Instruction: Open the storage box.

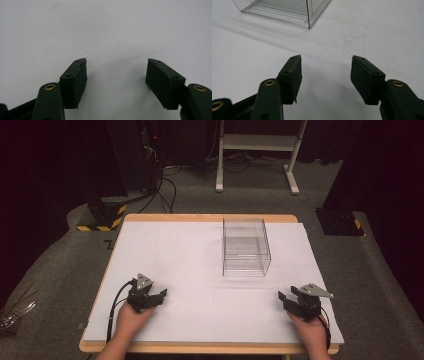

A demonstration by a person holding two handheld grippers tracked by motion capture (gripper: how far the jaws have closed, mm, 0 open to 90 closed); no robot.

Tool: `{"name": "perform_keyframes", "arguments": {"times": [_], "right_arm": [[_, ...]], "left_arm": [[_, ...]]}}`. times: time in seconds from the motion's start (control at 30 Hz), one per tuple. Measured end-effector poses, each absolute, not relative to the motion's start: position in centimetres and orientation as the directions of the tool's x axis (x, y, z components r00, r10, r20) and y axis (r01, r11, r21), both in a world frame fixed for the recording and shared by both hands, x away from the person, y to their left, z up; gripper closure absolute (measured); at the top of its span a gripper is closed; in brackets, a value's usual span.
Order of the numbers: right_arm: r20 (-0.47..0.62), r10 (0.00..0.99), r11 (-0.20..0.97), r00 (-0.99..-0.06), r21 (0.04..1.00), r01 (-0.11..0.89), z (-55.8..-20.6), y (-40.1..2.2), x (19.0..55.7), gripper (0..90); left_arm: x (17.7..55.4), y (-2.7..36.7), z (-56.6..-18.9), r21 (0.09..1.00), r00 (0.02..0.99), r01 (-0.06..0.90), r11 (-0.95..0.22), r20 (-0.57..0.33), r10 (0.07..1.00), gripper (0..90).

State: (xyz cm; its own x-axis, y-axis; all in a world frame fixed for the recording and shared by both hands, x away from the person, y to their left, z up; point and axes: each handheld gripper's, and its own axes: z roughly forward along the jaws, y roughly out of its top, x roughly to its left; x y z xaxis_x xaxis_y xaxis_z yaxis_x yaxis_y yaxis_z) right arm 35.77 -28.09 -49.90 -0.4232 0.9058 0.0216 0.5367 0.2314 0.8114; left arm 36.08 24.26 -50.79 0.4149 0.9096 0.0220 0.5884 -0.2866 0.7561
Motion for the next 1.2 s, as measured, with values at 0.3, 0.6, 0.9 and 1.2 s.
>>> {"name": "perform_keyframes", "arguments": {"times": [0.3, 0.6, 0.9, 1.2], "right_arm": [[0.025, 0.906, 0.227, -0.422, 0.813, 0.537, -49.89, -28.11, 35.73, 42.5], [0.033, 0.905, 0.216, -0.423, 0.822, 0.527, -49.83, -28.23, 35.59, 43.6], [0.036, 0.903, 0.204, -0.428, 0.842, 0.500, -49.66, -28.41, 35.29, 44.8], [0.008, 0.896, 0.227, -0.444, 0.852, 0.472, -49.25, -27.92, 34.88, 45.1]], "left_arm": [[36.08, 24.27, -50.79, 0.755, 0.416, 0.588, -0.289, 0.024, 0.909, 33.6], [36.09, 24.27, -50.79, 0.756, 0.415, 0.588, -0.287, 0.023, 0.909, 33.6], [36.10, 24.28, -50.78, 0.756, 0.416, 0.588, -0.289, 0.025, 0.909, 33.6], [36.10, 24.27, -50.79, 0.756, 0.415, 0.589, -0.287, 0.022, 0.909, 33.6]]}}
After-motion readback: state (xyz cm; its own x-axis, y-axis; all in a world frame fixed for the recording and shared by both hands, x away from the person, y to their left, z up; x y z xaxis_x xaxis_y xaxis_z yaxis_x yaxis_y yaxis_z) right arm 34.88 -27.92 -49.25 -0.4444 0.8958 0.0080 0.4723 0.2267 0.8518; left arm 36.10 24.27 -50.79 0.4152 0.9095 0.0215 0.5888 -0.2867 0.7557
